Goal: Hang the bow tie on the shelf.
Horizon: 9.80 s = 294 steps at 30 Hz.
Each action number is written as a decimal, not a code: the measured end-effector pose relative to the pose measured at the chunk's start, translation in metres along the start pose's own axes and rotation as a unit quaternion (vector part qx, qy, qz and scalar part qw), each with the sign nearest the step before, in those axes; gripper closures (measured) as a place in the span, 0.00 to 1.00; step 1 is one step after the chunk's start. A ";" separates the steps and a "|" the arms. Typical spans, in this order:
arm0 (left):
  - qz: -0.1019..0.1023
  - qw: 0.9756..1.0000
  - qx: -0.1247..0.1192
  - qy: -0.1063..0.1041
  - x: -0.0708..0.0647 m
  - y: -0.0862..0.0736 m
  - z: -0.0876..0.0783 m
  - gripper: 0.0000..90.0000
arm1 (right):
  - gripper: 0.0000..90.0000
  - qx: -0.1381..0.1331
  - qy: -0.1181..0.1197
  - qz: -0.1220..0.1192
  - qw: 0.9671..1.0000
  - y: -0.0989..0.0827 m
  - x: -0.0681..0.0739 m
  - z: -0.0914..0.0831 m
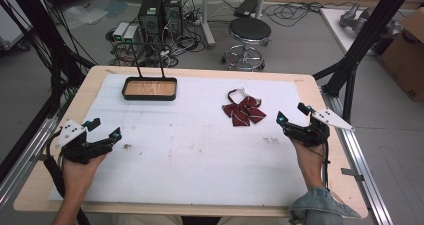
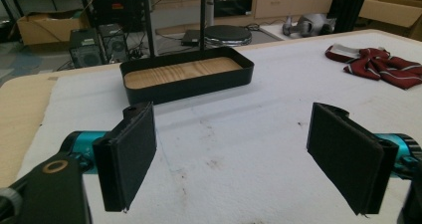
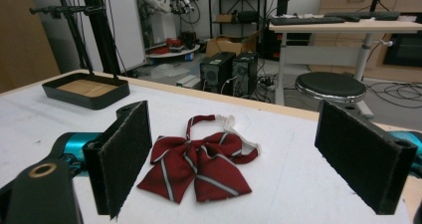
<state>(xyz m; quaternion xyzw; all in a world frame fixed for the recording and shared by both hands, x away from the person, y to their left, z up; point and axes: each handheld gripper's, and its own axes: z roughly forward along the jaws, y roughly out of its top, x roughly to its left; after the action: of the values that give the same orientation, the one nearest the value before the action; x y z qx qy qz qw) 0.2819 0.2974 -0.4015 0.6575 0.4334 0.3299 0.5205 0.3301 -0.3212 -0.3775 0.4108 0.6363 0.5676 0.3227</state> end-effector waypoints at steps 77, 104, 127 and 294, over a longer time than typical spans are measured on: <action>0.003 1.000 0.006 -0.029 -0.007 -0.008 0.010 0.23 | 0.67 0.273 0.041 -0.039 0.960 -0.043 0.022 0.209; 0.003 1.000 -0.002 -0.028 -0.008 -0.006 0.010 0.23 | 0.76 0.133 0.105 -0.056 0.984 0.020 0.052 0.177; 0.004 1.000 -0.007 -0.030 -0.006 -0.006 0.009 0.23 | 0.76 0.079 0.203 -0.079 0.973 0.082 0.120 0.207; 0.014 0.999 -0.003 -0.051 -0.016 -0.012 0.013 0.23 | 0.31 0.081 0.187 -0.042 0.978 0.109 0.146 0.278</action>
<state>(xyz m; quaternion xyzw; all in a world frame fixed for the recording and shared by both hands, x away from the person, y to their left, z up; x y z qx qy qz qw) 0.2844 0.2790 -0.4157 0.6782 0.3957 0.3045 0.5393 0.5251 -0.0621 -0.3030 0.2952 0.7461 0.5668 0.1871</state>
